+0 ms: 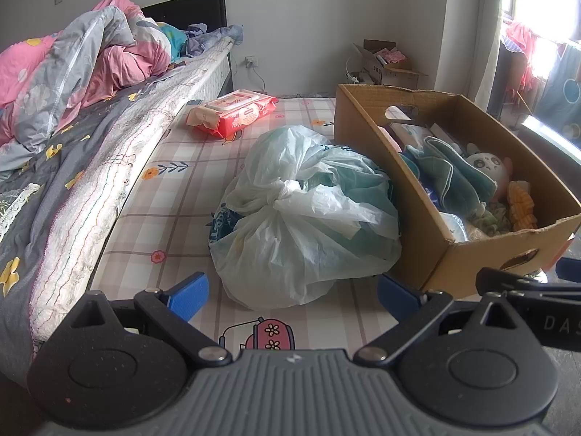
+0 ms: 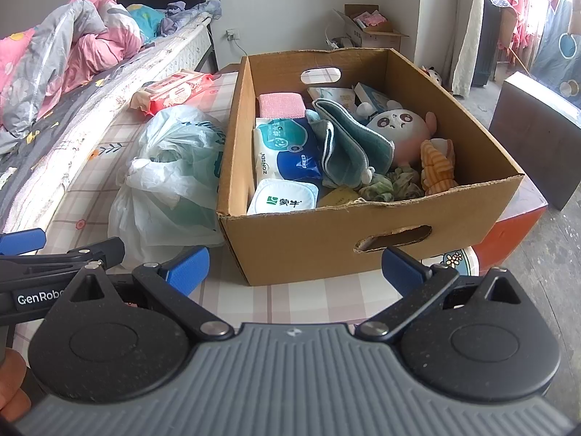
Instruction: Organize soft objects
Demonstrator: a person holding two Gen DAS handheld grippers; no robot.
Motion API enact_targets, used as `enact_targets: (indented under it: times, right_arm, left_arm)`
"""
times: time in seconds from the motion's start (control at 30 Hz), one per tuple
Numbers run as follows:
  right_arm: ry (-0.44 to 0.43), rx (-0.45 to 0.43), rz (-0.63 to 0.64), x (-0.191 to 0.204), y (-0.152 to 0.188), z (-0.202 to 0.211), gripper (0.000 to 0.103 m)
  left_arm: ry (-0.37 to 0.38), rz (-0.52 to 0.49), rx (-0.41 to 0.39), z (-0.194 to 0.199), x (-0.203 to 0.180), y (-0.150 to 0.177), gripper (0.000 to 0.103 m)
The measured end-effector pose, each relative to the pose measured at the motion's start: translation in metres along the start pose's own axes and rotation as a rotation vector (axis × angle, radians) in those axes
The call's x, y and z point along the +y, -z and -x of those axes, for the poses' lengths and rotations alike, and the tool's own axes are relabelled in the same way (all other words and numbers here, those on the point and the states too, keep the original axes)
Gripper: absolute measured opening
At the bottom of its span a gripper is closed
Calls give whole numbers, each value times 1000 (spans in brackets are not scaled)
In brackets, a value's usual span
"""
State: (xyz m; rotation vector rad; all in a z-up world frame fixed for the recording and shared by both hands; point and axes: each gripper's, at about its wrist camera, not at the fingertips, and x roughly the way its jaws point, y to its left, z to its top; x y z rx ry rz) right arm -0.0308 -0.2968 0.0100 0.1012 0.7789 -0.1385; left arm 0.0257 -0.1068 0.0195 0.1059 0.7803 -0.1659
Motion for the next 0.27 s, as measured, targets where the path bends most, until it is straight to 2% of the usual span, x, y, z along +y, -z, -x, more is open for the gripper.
enact_targets:
  times: [0.27]
  right_arm:
    - [1, 3, -3, 0, 2, 0, 102]
  left_arm:
    - [1, 1, 6, -2, 0, 1, 100]
